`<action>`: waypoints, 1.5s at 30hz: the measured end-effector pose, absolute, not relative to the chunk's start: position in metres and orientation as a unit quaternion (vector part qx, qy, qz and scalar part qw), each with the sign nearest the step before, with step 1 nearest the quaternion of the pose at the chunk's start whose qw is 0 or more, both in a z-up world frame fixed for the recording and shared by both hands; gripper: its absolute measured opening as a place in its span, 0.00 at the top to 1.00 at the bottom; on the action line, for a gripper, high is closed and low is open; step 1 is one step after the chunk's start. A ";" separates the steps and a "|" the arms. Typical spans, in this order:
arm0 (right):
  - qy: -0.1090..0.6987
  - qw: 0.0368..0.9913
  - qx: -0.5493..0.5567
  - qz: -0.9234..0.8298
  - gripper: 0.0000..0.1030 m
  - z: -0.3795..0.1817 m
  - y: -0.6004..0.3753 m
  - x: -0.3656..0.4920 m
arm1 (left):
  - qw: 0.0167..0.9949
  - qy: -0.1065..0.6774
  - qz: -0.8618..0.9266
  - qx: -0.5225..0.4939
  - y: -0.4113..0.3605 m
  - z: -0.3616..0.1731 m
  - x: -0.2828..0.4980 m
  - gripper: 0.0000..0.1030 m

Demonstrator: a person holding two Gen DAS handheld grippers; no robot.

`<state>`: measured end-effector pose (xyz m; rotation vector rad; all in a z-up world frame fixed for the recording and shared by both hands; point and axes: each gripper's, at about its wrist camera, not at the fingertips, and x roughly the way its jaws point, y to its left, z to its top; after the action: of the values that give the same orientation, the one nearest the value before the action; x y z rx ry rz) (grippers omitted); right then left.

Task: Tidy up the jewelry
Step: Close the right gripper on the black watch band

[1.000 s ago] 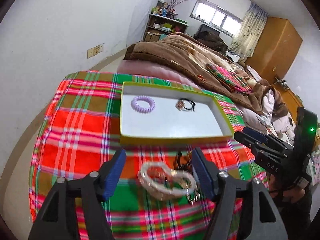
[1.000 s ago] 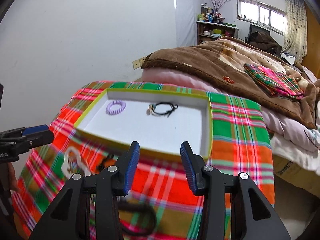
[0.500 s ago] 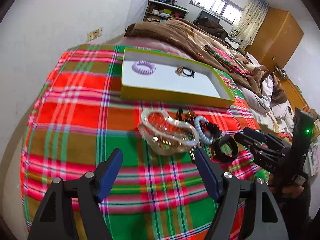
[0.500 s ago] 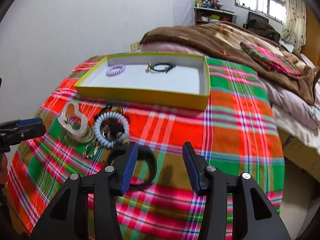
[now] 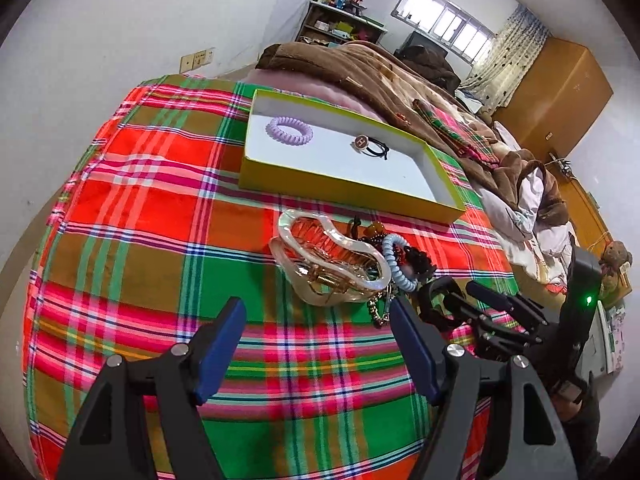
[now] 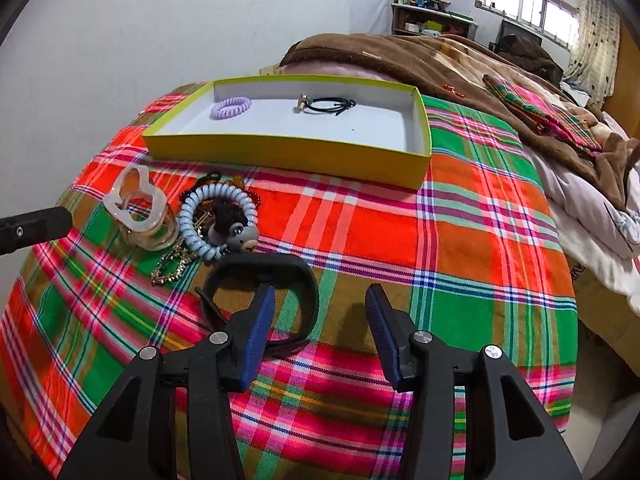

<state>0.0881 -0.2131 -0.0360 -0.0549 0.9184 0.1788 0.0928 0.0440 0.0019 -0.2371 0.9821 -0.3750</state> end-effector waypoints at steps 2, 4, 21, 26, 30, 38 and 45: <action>0.442 0.892 -0.024 0.087 0.53 -0.038 -0.214 0.087 | 0.856 0.470 -0.179 -0.119 0.041 0.001 0.096 0.26; 0.442 0.893 -0.021 0.088 0.59 -0.038 -0.215 0.088 | 0.855 0.473 -0.175 -0.125 0.038 0.000 0.099 0.26; 0.410 0.908 -0.025 0.085 0.99 -0.026 -0.218 0.077 | 0.853 0.500 -0.108 -0.106 0.013 -0.017 0.121 0.27; 0.392 0.916 -0.026 0.081 0.99 -0.014 -0.222 0.071 | 0.856 0.502 -0.096 -0.081 0.005 -0.017 0.121 0.27; 0.384 0.919 -0.025 0.082 1.00 -0.009 -0.222 0.069 | 0.855 0.505 -0.093 -0.073 0.008 -0.016 0.120 0.27; 0.374 0.923 -0.019 0.083 1.00 -0.004 -0.225 0.066 | 0.849 0.522 -0.051 -0.053 0.031 -0.023 0.117 0.29; 0.374 0.924 -0.017 0.080 1.00 -0.006 -0.227 0.065 | 0.860 0.489 -0.084 -0.119 0.032 -0.006 0.111 0.31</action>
<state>0.0654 -0.2274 -0.0059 -0.0348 0.7686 0.1640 0.1108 0.0318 -0.0060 -0.2495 1.0269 -0.1759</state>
